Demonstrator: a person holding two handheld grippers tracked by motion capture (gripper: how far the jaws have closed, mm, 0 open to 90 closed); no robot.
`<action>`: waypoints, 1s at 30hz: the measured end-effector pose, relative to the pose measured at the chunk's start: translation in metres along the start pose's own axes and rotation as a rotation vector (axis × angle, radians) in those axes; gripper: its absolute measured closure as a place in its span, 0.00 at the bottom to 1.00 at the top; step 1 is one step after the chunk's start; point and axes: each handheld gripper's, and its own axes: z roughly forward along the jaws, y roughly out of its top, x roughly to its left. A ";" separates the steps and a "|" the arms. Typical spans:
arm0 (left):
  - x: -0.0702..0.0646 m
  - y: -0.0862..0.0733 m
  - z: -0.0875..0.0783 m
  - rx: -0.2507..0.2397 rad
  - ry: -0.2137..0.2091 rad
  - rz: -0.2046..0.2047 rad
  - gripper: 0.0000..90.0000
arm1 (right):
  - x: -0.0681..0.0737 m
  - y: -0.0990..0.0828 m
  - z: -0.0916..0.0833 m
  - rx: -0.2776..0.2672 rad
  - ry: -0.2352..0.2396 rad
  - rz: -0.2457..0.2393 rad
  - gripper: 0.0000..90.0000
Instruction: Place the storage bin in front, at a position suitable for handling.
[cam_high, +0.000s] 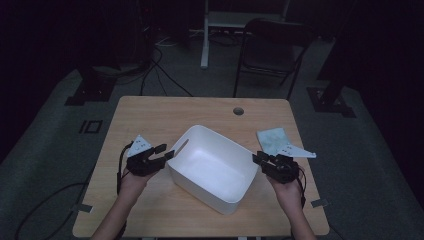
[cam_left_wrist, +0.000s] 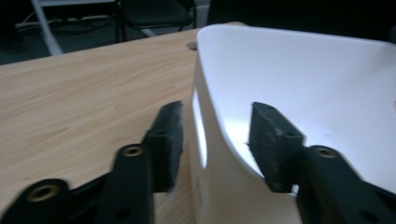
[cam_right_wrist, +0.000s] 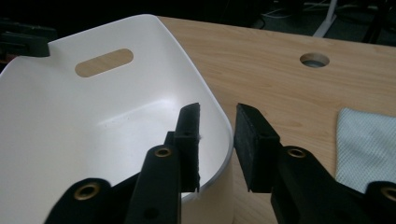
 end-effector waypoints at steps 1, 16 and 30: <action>-0.001 0.000 0.001 0.002 -0.005 -0.001 0.69 | -0.001 0.000 0.001 0.008 0.001 0.001 0.81; -0.011 0.002 0.001 0.014 0.037 0.009 0.88 | -0.005 0.002 0.013 0.031 -0.015 -0.015 0.95; -0.024 -0.007 -0.021 -0.003 0.059 -0.006 0.91 | -0.008 0.008 0.024 0.039 0.005 -0.010 0.95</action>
